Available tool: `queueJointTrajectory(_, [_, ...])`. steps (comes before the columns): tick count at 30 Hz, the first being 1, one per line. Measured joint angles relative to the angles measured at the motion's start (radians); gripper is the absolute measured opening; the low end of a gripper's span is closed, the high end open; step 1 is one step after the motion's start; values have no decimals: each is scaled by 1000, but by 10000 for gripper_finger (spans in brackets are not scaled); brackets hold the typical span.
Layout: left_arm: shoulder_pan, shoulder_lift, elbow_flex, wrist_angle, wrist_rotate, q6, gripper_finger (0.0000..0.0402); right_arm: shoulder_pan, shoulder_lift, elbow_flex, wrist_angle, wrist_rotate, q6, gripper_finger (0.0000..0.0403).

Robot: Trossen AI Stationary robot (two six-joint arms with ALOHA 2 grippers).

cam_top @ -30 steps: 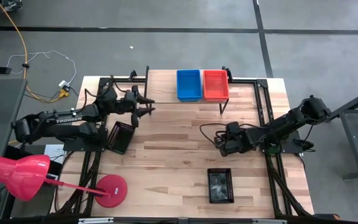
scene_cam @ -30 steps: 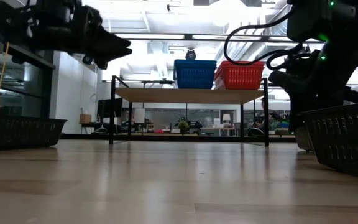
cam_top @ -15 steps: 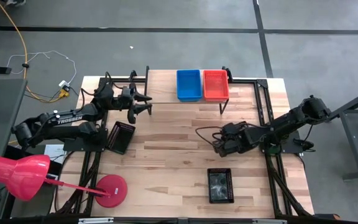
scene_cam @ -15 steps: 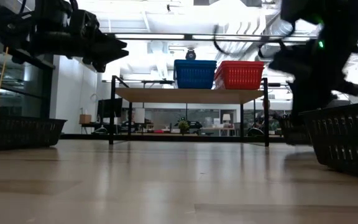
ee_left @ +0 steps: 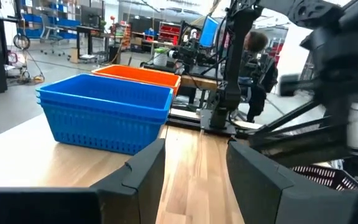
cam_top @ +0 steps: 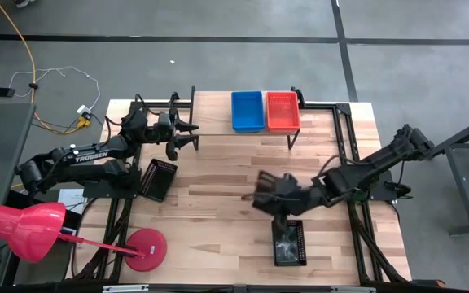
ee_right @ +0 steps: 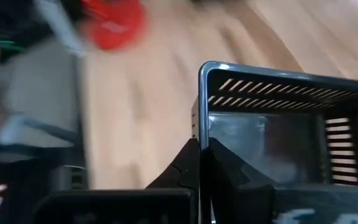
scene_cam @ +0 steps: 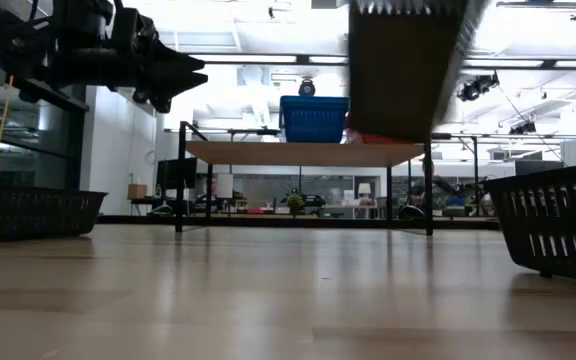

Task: Stack baskets on shelf by color
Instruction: Put the top right black basket on the shelf

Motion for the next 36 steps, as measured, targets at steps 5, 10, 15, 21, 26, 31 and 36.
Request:
queueJointTrajectory(5, [3, 0, 0, 0, 64, -17, 156, -12, 16, 16, 270, -31, -321, 1])
queueJointTrajectory(10, [16, -20, 0, 20, 119, -45, 156, -102, 71, 16, 440, -183, -562, 0])
queueJointTrajectory(15, [38, -71, -2, 21, 110, -53, 156, -233, 126, 16, 508, -286, -721, 0])
queueJointTrajectory(21, [61, -178, -74, 18, -116, -12, 156, -349, 165, 58, 527, -312, -901, 0])
queueJointTrajectory(26, [73, -238, -106, 9, -177, -2, 156, -413, 216, 162, 437, -307, -1040, 0])
queueJointTrajectory(31, [76, -244, -108, 2, -174, -25, 156, -464, 301, 292, 284, -259, -1159, 0])
queueJointTrajectory(36, [76, -243, -108, -18, -174, -32, 156, -505, 398, 388, 211, -175, -1236, 0])
